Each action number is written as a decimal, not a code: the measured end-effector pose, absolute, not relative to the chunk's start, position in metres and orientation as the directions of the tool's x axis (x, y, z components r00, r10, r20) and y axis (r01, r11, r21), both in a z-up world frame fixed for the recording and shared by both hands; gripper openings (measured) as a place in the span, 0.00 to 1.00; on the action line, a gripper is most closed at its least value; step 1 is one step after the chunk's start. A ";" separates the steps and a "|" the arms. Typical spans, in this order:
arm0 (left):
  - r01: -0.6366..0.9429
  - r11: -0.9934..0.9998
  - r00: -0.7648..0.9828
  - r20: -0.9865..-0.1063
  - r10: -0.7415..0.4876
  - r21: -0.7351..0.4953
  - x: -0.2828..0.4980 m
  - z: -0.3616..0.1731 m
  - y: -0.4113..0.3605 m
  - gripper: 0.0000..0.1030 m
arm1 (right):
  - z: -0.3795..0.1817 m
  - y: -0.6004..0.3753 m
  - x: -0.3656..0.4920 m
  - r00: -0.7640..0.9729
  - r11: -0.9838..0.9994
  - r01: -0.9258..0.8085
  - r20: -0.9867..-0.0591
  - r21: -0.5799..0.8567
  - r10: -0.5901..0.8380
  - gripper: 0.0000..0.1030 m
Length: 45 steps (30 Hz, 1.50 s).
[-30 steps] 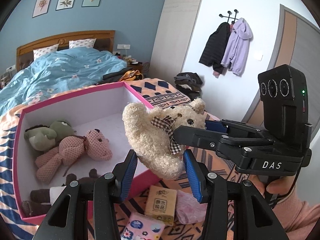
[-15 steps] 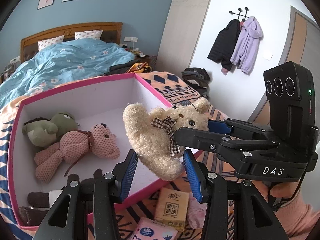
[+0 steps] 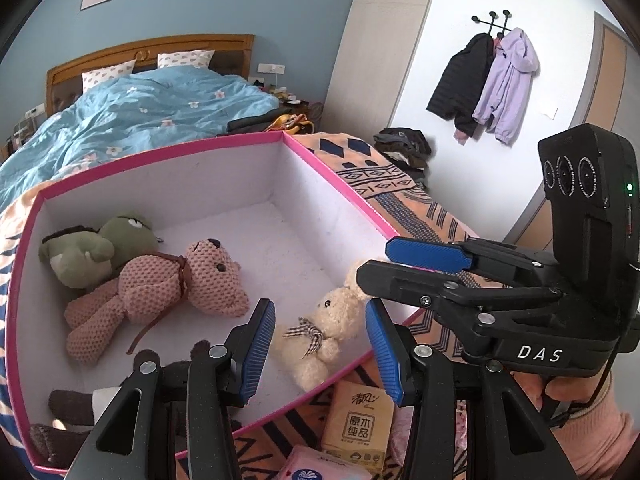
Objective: Organize objects
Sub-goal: 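Withdraw both grippers from the box toward the pink satin pouch, then close both grippers on the pink drawstring pouch and lift it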
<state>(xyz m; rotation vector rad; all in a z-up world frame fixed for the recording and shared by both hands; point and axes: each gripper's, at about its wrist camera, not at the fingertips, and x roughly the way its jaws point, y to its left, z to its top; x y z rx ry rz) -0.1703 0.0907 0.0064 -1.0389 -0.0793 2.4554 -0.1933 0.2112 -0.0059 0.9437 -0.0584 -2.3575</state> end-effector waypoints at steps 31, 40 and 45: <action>-0.576 -0.807 -0.604 -0.597 0.528 -0.131 -0.070 0.006 0.106 0.61 | -0.040 0.267 -0.117 -0.535 -0.804 0.463 -0.605 0.374 -0.590 0.57; -0.593 -0.789 -0.521 -0.670 0.528 -0.161 -0.065 -0.028 0.120 0.61 | -0.085 0.285 -0.092 -0.468 -0.827 0.393 -0.686 0.403 -0.557 0.57; -0.599 -0.783 -0.499 -0.686 0.529 -0.168 -0.063 -0.035 0.124 0.61 | -0.096 0.290 -0.085 -0.454 -0.838 0.376 -0.709 0.396 -0.539 0.57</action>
